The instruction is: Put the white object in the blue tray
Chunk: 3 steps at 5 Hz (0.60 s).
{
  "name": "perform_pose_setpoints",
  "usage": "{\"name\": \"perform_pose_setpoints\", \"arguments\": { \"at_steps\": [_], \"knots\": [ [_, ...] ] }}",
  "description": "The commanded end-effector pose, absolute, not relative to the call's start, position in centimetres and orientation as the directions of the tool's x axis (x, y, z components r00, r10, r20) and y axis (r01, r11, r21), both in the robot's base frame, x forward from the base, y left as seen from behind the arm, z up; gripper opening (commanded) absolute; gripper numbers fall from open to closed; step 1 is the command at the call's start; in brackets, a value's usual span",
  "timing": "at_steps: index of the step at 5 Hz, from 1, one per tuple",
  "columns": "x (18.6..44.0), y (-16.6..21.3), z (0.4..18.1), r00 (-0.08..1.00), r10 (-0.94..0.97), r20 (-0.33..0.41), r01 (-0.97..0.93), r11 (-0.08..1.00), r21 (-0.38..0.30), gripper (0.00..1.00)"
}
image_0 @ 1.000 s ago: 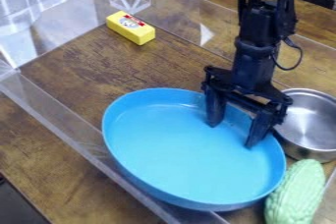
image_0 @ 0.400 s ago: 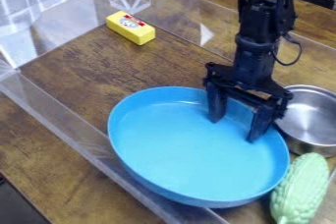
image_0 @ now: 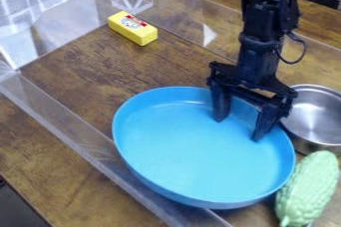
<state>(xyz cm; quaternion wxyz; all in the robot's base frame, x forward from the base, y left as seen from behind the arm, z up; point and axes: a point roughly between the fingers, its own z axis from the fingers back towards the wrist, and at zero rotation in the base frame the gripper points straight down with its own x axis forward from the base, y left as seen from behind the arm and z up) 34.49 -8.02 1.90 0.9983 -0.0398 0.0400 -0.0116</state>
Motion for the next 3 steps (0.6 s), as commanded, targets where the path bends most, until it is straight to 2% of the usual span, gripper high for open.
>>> {"name": "perform_pose_setpoints", "arguments": {
  "at_steps": [1, 3],
  "knots": [
    [34.95, -8.70, 1.15, 0.998, -0.012, -0.066, 0.006, 0.996, -0.088, 1.00],
    [35.05, -8.55, 1.06, 0.997, -0.006, -0.073, 0.000, 0.996, -0.089, 1.00]
  ]
}}
